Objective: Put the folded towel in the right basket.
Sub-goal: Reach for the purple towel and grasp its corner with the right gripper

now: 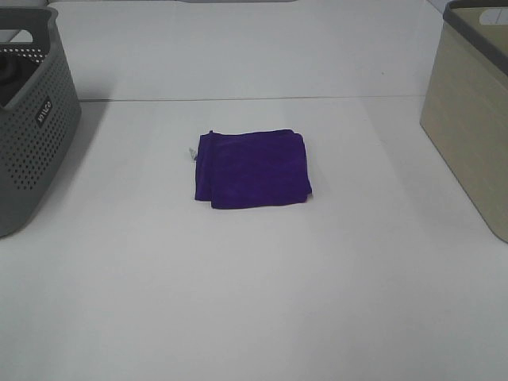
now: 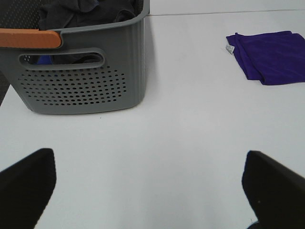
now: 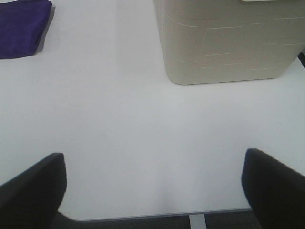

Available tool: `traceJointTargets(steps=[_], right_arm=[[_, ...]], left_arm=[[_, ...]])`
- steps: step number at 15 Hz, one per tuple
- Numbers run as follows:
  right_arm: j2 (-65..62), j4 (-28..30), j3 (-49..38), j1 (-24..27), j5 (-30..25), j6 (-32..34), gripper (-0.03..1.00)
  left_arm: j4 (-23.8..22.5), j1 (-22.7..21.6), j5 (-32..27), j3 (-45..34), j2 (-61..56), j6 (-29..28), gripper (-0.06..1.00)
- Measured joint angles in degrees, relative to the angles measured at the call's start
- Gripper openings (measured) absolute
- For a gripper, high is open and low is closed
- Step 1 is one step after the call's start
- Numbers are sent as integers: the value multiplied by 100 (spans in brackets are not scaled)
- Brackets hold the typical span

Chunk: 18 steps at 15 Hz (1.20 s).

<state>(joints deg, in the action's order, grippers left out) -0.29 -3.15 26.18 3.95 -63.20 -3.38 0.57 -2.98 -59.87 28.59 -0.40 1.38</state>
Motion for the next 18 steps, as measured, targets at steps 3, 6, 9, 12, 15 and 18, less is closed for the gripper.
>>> traceJointTargets(steps=[3, 6, 9, 12, 15, 18], right_arm=[[0, 17, 0, -17, 0, 0, 96], [0, 34, 0, -281, 0, 0, 96], [0, 17, 0, -281, 0, 0, 96], [0, 17, 0, -281, 0, 0, 96], [0, -34, 0, -281, 0, 0, 96], [0, -52, 0, -281, 0, 0, 96]], left_arm=[[0, 0, 0, 0, 0, 0, 99], [0, 0, 0, 0, 0, 0, 99], [0, 0, 0, 0, 0, 0, 99], [0, 0, 0, 0, 0, 0, 99], [0, 0, 0, 0, 0, 0, 99], [0, 0, 0, 0, 0, 0, 99]])
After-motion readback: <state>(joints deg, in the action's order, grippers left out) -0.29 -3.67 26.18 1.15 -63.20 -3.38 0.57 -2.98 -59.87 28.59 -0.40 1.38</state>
